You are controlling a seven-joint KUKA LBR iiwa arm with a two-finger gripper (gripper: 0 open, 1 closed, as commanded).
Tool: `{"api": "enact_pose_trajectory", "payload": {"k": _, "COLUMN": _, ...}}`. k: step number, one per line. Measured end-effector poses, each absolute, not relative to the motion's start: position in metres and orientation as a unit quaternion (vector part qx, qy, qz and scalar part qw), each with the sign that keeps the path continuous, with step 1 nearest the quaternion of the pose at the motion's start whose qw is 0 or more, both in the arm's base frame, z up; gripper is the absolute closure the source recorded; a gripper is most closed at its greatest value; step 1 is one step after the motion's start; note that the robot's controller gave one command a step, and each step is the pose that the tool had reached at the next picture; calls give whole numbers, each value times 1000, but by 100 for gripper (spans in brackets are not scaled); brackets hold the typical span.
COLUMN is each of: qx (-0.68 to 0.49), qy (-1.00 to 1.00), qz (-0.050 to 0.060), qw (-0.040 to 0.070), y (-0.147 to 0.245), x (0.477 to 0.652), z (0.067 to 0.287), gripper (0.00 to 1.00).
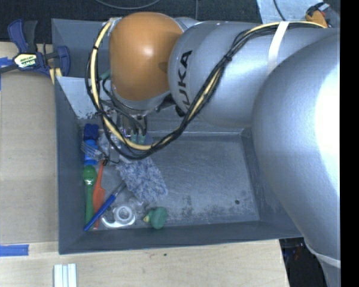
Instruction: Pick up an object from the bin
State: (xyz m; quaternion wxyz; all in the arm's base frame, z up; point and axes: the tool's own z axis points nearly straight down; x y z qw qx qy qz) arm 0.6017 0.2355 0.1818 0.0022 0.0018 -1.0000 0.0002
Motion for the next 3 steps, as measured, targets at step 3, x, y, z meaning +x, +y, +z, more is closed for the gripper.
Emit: {"api": "enact_pose_trajectory", "payload": {"k": 3, "qx": -144, "qy": -990, "qz": -5, "qw": -8, "y": 193, "x": 574, "z": 123, "gripper": 0}}
